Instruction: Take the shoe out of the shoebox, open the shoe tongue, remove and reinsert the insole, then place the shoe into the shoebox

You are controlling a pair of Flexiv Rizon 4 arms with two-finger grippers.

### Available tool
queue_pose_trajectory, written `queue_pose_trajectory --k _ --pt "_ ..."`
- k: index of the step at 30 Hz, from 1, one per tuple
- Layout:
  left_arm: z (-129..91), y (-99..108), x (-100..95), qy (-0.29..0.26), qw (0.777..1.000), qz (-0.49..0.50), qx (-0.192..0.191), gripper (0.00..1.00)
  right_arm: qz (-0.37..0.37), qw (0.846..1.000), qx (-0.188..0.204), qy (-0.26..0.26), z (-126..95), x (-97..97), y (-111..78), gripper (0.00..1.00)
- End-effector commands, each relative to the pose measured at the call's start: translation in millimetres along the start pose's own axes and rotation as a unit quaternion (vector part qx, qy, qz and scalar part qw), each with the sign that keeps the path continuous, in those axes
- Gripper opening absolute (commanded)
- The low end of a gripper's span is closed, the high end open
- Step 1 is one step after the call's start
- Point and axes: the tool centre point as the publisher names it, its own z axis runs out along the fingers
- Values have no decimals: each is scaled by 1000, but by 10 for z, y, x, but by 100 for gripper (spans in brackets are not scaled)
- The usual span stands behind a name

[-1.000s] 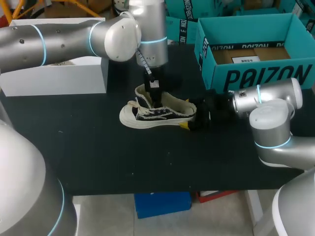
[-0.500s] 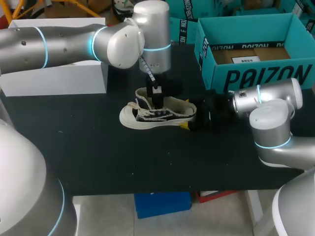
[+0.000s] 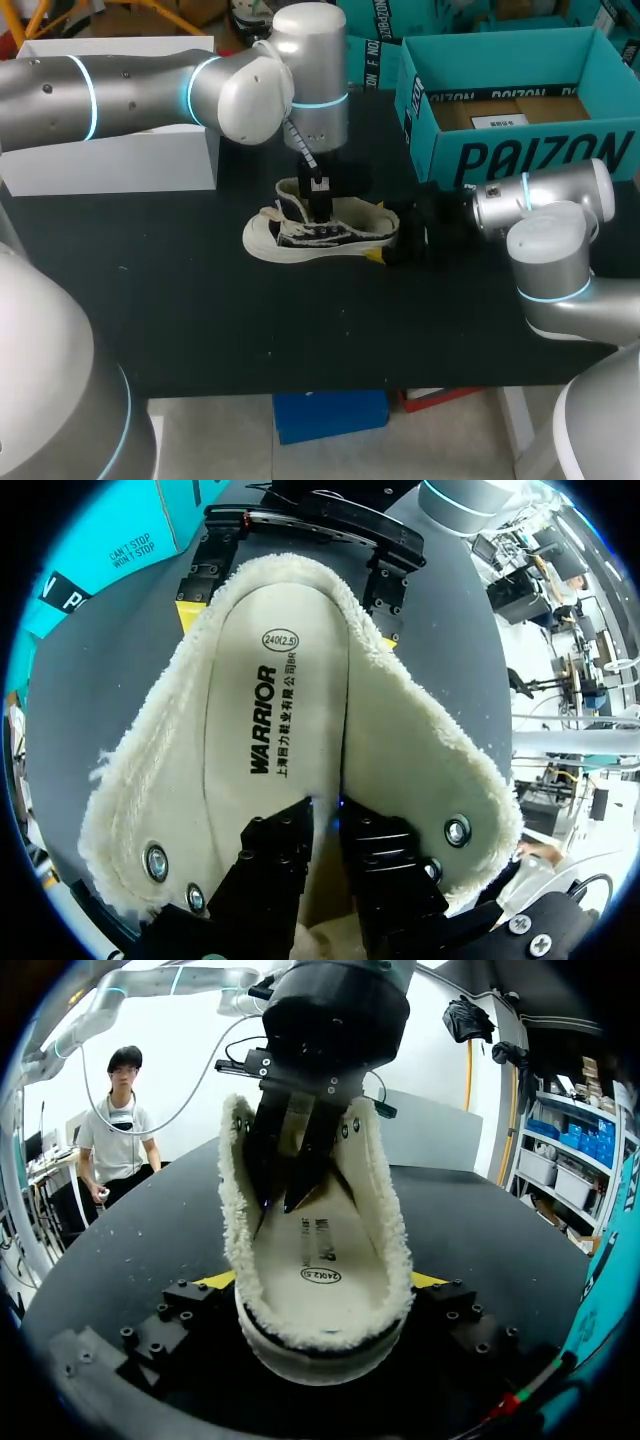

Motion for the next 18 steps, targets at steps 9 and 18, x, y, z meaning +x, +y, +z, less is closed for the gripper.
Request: queue_pose_trajectory --k 9,18 --pt "142 24 30 -96 994 -29 -31 11 1 1000 0 0 -3 -12 -12 0" --pt "312 167 -59 -160 984 -40 -66 0 1 1000 0 0 -3 -12 -12 0"
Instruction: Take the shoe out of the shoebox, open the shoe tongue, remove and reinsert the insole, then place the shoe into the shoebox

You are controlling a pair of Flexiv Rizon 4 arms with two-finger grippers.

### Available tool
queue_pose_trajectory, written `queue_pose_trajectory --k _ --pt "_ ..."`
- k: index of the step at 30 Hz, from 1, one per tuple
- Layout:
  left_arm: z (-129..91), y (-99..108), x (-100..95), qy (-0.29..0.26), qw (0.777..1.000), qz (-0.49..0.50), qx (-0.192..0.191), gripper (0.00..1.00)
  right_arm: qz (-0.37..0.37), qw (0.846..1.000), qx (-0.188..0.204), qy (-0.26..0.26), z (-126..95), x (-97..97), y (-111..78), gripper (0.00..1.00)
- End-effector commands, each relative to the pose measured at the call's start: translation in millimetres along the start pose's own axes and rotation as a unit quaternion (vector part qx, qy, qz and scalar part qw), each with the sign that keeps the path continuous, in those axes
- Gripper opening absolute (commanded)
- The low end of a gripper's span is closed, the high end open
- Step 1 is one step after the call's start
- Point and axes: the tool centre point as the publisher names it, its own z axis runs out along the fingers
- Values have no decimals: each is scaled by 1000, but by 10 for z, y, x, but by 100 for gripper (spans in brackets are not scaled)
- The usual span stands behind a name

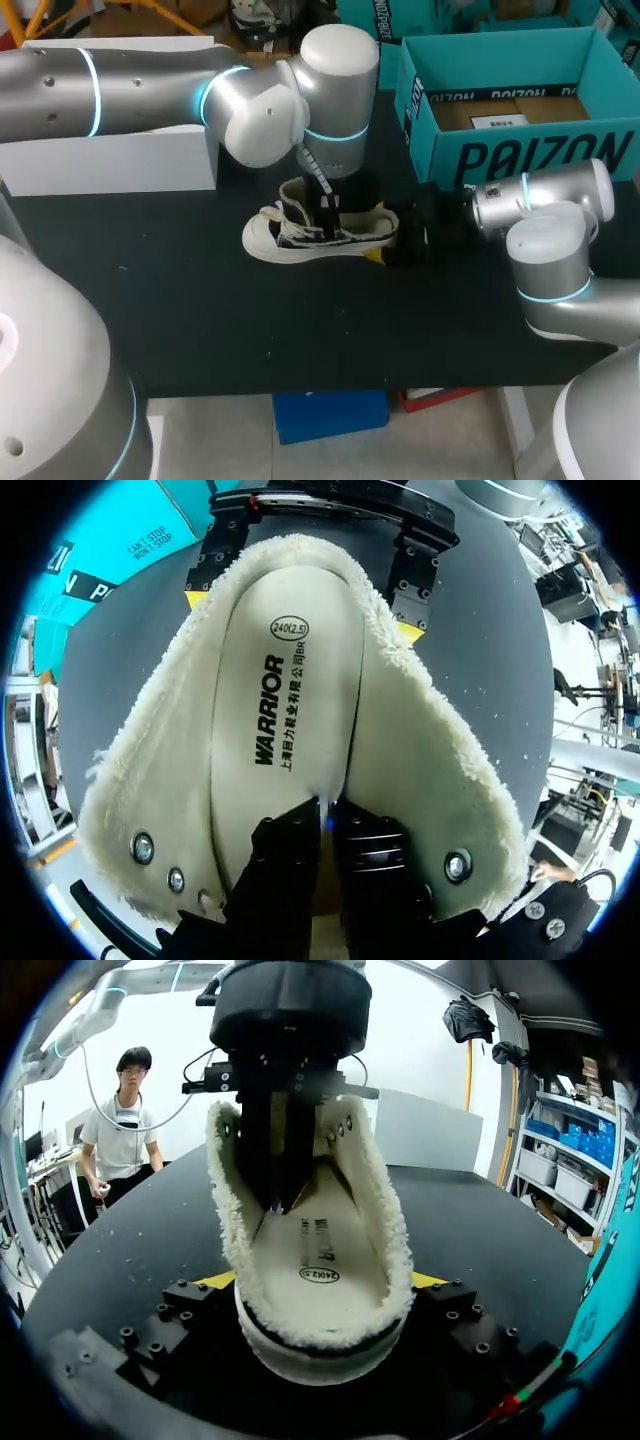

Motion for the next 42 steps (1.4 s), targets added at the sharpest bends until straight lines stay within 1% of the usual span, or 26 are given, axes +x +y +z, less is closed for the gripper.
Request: queue_pose_trajectory --k 1,2,3,4,5,6,9,12,13,15,16,17,19,21,23,25,27,31,32,35,42 --pt "306 74 41 -46 999 1 -15 1 1 1000 1 0 -11 -15 -14 0" --pt "331 77 40 -50 999 2 -18 6 1 1000 1 0 -11 -15 -14 0" --pt "353 80 41 -65 998 4 -25 12 1 1000 1 0 -11 -15 -14 0" --pt "385 79 46 -79 996 13 -32 15 1 1000 1 0 -11 -15 -14 0" --pt "415 79 46 -89 995 17 -38 4 1 1000 1 0 -11 -15 -14 0" --pt "449 81 35 -100 994 20 -46 0 1 1000 1 0 -11 -15 -14 0" --pt "518 98 -18 -118 991 29 -56 5 1 1000 1 0 -11 -15 -14 0" --pt "603 122 -84 -135 988 35 -67 4 1 1000 1 0 -11 -15 -14 0" --pt "633 129 -103 -139 987 36 -70 6 1 1000 1 0 -11 -15 -14 0" --pt "692 147 -143 -148 985 38 -76 14 1 1000 1 0 -11 -15 -14 0" --pt "716 158 -161 -148 985 38 -76 22 1 1000 1 0 -11 -15 -14 0" --pt "745 173 -193 -149 985 36 -77 26 1 1000 1 0 -11 -15 -14 0" --pt "786 202 -255 -155 984 28 -82 22 1 1000 1 0 -11 -15 -14 0" --pt "821 235 -315 -163 983 20 -84 24 1 1000 1 0 -11 -15 -14 0" --pt "859 258 -371 -173 981 18 -89 21 1 1000 1 0 -11 -15 -14 0" --pt "890 269 -409 -198 975 19 -99 21 1 1000 1 0 -11 -15 -14 0" --pt "893 276 -442 -216 971 19 -101 21 1 1000 1 0 -11 -15 -14 0" --pt "957 287 -573 -234 967 17 -104 20 1 1000 1 0 -11 -15 -14 0" --pt "954 299 -576 -239 965 18 -105 19 1 1000 1 0 -11 -15 -14 0" --pt "1017 326 -656 -251 962 17 -106 17 1 1000 1 0 -11 -15 -14 0" --pt "1047 397 -832 -266 959 -13 -93 9 1 1000 1 0 -11 -15 -14 0"
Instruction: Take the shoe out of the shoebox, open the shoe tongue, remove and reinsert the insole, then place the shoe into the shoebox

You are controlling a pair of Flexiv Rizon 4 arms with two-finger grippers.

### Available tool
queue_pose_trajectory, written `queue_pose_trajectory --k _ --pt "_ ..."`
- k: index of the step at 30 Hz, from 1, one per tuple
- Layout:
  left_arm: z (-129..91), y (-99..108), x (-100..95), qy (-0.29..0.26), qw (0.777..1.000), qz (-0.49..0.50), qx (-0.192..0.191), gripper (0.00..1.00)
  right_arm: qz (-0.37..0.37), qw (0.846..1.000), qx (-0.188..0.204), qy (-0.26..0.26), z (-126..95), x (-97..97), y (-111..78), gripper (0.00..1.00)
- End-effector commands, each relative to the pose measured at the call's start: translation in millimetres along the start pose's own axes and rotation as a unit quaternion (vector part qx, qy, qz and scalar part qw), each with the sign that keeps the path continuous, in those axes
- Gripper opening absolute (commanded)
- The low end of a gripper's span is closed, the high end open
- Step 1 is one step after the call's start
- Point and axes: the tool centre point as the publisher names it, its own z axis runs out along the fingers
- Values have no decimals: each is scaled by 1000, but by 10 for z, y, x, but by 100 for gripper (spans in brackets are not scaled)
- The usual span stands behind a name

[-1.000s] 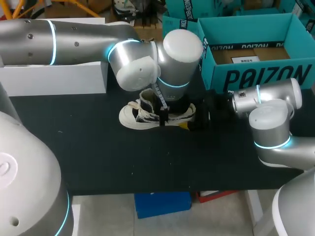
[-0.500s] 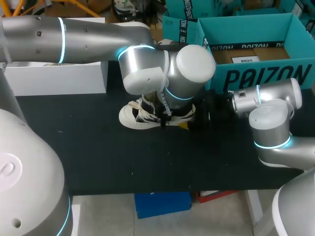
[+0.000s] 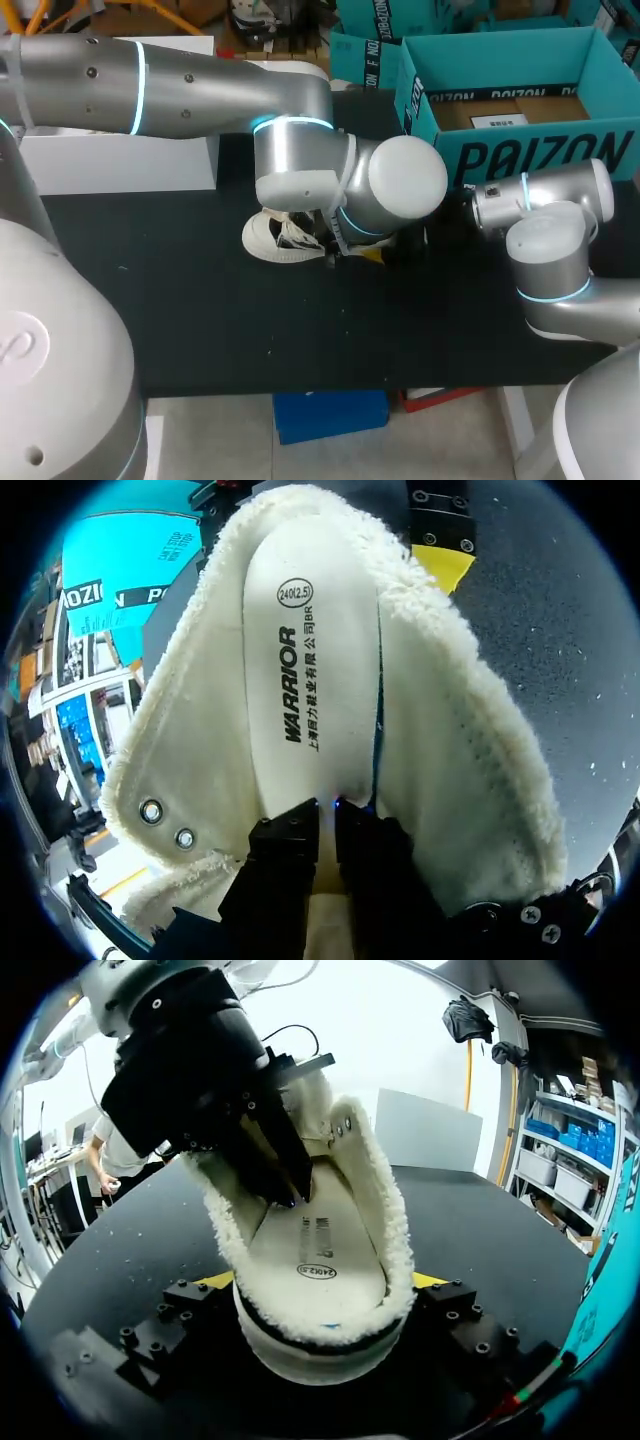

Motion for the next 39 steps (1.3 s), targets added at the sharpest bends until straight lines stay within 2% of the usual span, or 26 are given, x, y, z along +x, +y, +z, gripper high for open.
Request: queue_pose_trajectory --k 1,9,10,14,19,29,39 --pt "1298 34 -18 -12 1000 -18 4 8 1 1000 1 0 -13 -11 -15 0" --pt "1312 41 -140 -23 999 -42 12 6 1 1000 1 0 -13 -11 -15 0" --pt "1328 34 -131 -16 999 -36 14 0 1 1000 1 0 -13 -11 -15 0" --pt "1348 25 -49 13 999 -20 23 0 1 1000 1 0 -13 -11 -15 0" --pt "1265 11 16 44 998 -6 41 0 1 1000 1 0 -13 -11 -15 0" --pt "924 -67 32 83 993 10 84 0 1 1000 1 0 -13 -11 -15 0" --pt "534 -30 9 106 986 9 125 0 1 1000 1 0 -13 -11 -15 0"
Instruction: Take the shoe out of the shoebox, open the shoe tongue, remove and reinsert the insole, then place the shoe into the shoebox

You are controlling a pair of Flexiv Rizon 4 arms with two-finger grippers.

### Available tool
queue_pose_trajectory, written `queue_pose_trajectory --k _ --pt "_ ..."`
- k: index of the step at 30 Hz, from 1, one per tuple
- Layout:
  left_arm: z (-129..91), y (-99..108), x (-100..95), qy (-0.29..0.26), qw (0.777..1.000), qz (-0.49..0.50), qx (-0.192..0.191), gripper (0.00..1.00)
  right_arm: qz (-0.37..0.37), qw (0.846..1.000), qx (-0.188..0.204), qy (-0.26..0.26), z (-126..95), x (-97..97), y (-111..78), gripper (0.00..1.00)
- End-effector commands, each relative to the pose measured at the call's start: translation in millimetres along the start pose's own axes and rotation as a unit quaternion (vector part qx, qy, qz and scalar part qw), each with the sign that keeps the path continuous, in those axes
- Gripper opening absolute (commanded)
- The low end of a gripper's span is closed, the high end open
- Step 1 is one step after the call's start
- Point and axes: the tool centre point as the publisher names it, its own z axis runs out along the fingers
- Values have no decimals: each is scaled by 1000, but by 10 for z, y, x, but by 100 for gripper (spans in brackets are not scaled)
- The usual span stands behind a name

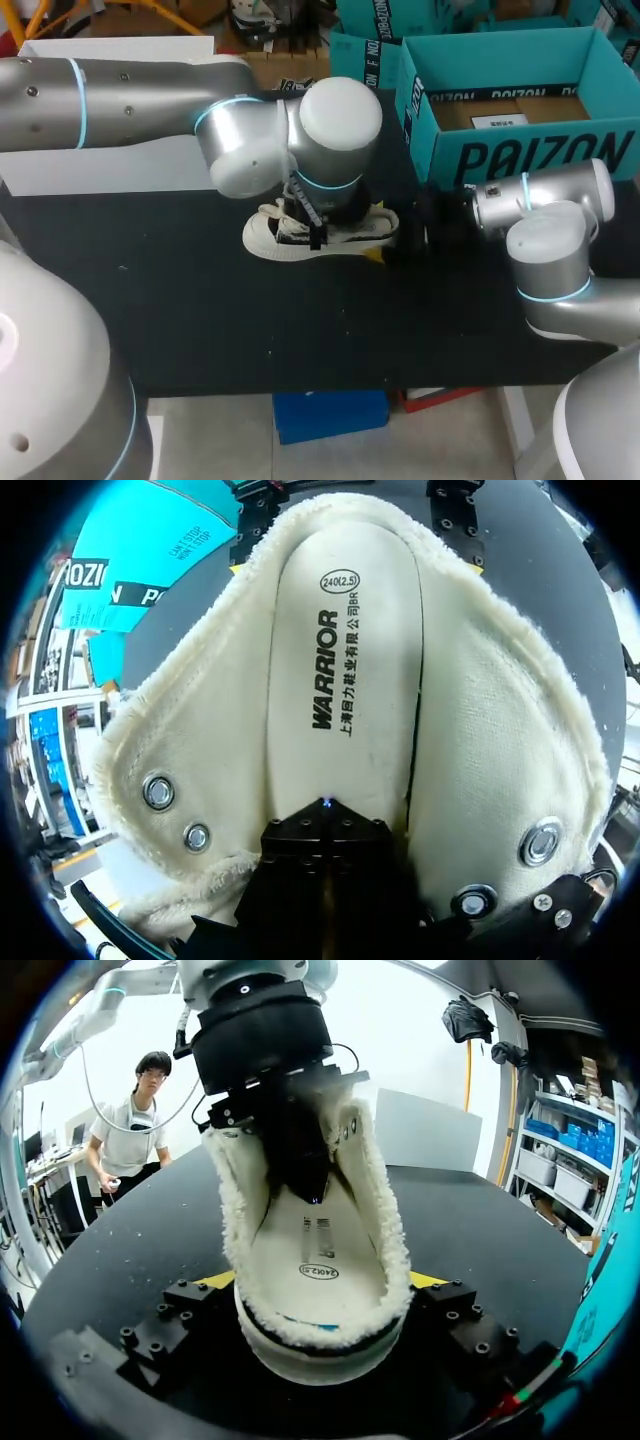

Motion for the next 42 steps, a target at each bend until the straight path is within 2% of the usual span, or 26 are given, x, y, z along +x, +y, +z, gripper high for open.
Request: queue_pose_trajectory --k 1,21,32,42 --pt "369 37 -16 7 999 0 33 0 1 1000 1 0 -6 -8 -15 0" --pt "-245 -49 -120 -7 997 -9 80 0 1 1000 1 0 -6 -8 -15 0" --pt "-325 -93 -97 2 996 -12 92 0 1 1000 1 0 -6 -8 -15 0" --pt "-451 -140 -183 24 994 -12 107 0 1 1000 1 0 -6 -8 -15 0"
